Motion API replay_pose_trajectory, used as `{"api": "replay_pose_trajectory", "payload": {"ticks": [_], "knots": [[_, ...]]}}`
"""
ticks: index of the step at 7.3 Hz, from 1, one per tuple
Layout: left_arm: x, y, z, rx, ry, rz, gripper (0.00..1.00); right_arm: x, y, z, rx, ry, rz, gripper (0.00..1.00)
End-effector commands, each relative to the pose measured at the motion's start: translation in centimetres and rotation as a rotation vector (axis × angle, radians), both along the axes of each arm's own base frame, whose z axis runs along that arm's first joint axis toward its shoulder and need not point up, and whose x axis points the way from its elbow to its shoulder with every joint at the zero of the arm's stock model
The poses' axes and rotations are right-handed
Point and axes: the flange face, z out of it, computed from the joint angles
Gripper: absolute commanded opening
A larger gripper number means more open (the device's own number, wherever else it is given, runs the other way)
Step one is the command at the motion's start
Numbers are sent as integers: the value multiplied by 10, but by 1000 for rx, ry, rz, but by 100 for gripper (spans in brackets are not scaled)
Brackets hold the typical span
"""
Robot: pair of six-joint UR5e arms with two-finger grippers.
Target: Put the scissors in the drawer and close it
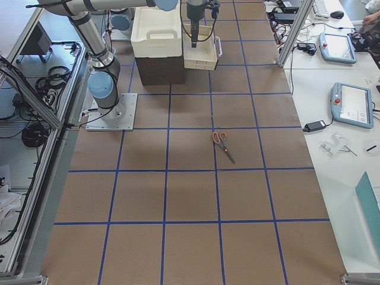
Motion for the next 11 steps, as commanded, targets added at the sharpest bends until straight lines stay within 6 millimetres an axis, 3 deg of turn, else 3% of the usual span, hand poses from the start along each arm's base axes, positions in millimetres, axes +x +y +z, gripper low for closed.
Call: {"api": "replay_pose_trajectory", "payload": {"ticks": [1,11], "knots": [[0,1,0,0,-4,-4,100,0,0,0,1,3,-1,100],[2,0,2,-7,-2,0,100,4,3,2,-9,-9,30,100]]}}
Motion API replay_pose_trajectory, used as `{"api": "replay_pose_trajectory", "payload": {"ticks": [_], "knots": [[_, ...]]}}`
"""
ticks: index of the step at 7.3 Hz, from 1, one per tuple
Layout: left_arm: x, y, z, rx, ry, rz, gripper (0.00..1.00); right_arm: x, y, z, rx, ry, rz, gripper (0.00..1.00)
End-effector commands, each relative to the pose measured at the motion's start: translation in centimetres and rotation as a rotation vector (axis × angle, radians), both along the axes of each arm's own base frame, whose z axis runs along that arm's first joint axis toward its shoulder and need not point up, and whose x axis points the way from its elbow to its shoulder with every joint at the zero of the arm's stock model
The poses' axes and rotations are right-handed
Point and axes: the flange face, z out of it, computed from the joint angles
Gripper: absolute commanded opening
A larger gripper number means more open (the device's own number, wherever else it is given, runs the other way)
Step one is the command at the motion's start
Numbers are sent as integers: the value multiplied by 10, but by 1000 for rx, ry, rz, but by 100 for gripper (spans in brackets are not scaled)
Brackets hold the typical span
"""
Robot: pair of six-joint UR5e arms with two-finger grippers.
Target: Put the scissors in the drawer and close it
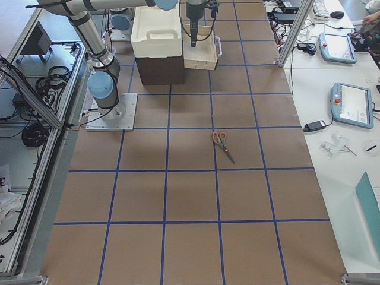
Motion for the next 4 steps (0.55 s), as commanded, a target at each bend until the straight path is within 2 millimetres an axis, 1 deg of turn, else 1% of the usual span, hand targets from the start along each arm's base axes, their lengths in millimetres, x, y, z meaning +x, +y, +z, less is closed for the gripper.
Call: {"api": "replay_pose_trajectory", "payload": {"ticks": [1,4], "knots": [[0,0,0,-1,0,0,100,0,-2,0,-9,4,26,100],[0,0,0,-1,0,0,100,0,-2,-5,6,7,26,100]]}}
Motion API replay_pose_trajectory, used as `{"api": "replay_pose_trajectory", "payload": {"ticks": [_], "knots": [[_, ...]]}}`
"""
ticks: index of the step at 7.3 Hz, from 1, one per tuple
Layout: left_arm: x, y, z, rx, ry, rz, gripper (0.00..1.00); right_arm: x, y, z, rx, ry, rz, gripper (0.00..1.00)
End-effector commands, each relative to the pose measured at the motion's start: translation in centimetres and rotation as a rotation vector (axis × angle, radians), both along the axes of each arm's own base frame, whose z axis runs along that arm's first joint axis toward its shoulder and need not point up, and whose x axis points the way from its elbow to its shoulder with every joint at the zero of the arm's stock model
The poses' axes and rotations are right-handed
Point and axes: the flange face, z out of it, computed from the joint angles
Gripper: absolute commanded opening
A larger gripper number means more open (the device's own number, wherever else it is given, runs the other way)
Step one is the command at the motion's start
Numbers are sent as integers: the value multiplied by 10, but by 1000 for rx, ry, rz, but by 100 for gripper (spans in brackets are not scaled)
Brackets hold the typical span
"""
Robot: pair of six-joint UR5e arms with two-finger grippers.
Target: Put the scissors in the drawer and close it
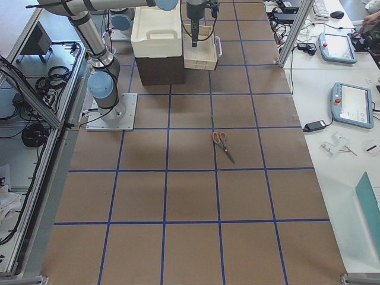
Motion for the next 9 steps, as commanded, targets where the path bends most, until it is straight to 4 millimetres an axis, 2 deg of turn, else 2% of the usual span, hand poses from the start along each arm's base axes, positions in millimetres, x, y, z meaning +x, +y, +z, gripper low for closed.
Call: {"api": "replay_pose_trajectory", "payload": {"ticks": [1,3,4,5,6,8,9], "knots": [[0,0,0,-1,-1,0,100,0,0,-1,2,-1,2,100],[0,0,0,-1,-1,0,100,-1,0,-3,11,11,32,100],[0,0,0,-1,-1,0,100,-5,-3,-4,7,12,154,100],[0,0,0,-1,-1,0,100,-24,-8,-3,10,26,209,100],[0,0,0,-1,-1,0,100,-54,-14,-4,17,18,239,100],[0,0,0,-1,-1,0,100,-114,-23,-6,28,2,446,100],[0,0,0,-1,-1,0,100,-133,-31,-16,47,-8,506,100]]}}
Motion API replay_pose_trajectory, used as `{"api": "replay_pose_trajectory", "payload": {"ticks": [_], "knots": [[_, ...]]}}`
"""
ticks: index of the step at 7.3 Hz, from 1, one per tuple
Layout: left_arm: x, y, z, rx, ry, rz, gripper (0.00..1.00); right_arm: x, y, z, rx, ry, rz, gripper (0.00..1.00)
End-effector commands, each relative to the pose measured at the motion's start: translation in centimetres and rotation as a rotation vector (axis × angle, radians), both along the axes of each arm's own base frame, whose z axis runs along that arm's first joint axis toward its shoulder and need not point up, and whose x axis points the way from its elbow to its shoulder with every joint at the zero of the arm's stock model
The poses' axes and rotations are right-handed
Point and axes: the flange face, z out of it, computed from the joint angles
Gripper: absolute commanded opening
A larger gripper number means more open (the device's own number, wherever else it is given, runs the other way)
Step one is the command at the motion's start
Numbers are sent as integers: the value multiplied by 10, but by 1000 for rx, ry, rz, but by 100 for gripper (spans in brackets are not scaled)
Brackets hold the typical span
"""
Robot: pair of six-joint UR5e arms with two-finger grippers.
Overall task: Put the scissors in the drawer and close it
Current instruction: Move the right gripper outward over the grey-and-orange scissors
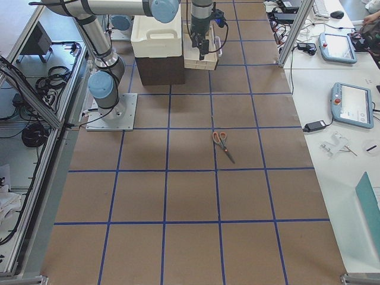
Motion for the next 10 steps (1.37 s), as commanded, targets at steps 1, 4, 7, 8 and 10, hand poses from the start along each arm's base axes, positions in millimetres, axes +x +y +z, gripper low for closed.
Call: {"api": "replay_pose_trajectory", "payload": {"ticks": [1,4,7,8,10], "knots": [[0,0,0,0,0,0,100,-59,-14,-18,38,-5,89,100],[1,0,0,0,0,2,100,-179,-35,-63,67,-60,351,100],[1,0,0,0,1,1,100,-241,-80,-121,4,12,565,100],[1,0,0,0,0,2,100,-246,-86,-137,15,-7,562,100],[1,0,0,0,1,3,100,-253,-99,-183,68,-74,652,100]]}}
